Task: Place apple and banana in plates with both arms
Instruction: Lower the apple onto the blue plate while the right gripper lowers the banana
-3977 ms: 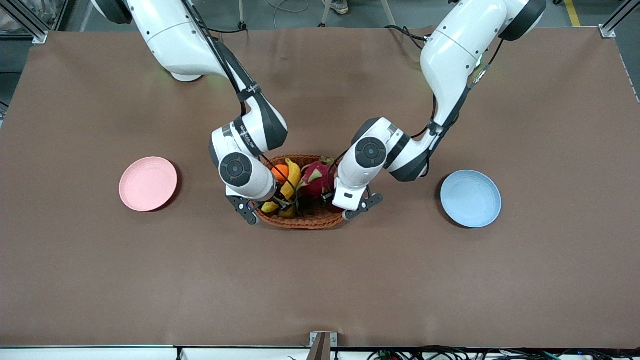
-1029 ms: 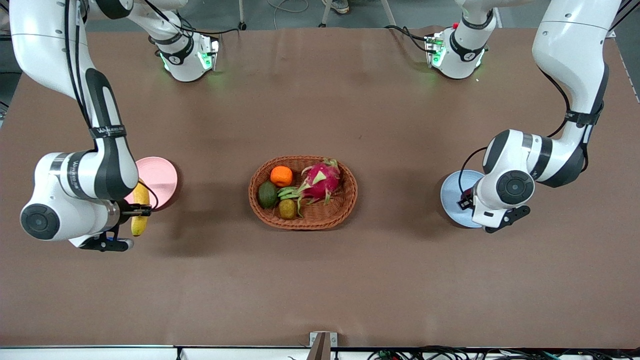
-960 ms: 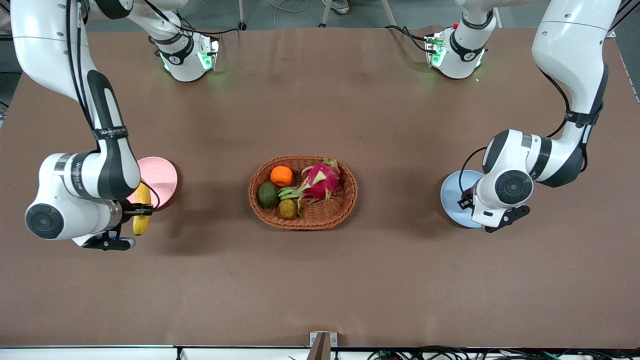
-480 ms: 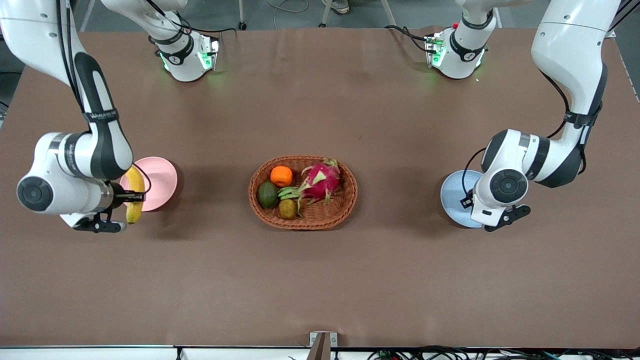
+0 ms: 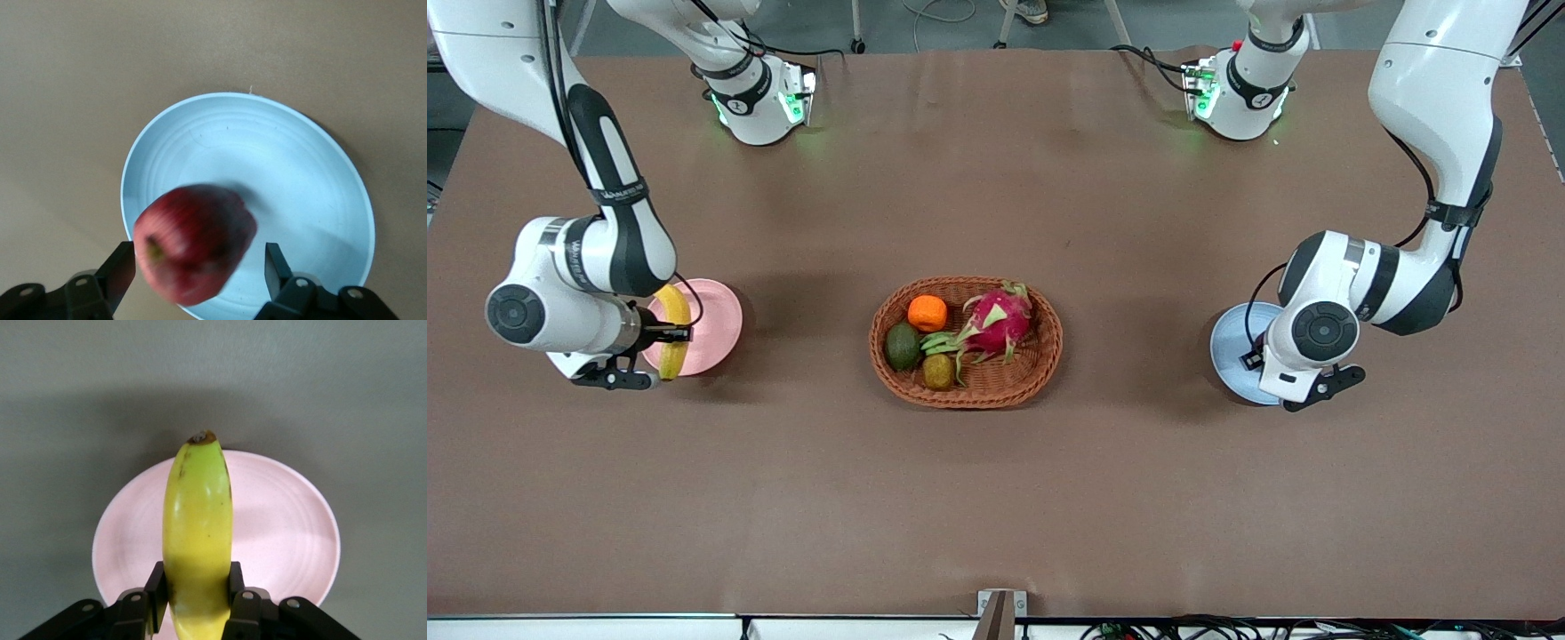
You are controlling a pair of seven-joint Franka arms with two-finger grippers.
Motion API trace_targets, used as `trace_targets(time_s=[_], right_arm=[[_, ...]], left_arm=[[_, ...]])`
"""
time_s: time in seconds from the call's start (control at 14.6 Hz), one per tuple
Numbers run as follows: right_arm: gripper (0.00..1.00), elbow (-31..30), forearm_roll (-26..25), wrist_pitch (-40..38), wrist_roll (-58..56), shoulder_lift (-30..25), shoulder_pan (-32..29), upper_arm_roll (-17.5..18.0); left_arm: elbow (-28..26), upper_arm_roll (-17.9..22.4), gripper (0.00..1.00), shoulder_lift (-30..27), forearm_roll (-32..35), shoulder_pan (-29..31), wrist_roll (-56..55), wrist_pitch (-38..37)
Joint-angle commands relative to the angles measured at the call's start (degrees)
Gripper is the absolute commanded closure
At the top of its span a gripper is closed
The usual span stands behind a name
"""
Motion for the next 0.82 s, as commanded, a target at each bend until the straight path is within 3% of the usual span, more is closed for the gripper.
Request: trace_targets(time_s=[0.0, 0.07, 0.14, 0.41, 0.75], right_arm=[[0.4, -2.5, -1.1, 1.7, 0.0, -1.9, -1.1, 1.1], [0.11, -2.4, -1.1, 2.2, 0.2, -1.8, -1.1, 1.1], [0.0, -2.3, -1.1, 1.7, 0.2, -1.8, -1.1, 1.1], [0.0, 3.7, -1.0, -8.5, 0.7, -7.8, -1.0, 1.2], [0.0, 23.3, -0.4, -26.7, 0.8, -8.8, -0.4, 1.6]], left_arm=[[0.3, -0.2, 0.14, 0.7, 2.0, -0.8, -1.3, 0.0], [0.4, -0.2, 0.13, 0.7, 2.7, -1.0, -1.4, 0.0], [0.8, -0.3, 0.1, 0.6, 2.8, -1.0, -1.4, 0.0], [4.2, -1.0, 0.01, -0.2, 2.2, -1.0, -1.3, -0.7], [13.4, -5.7, 0.01, -1.6, 1.8, -0.3, -0.2, -10.4]])
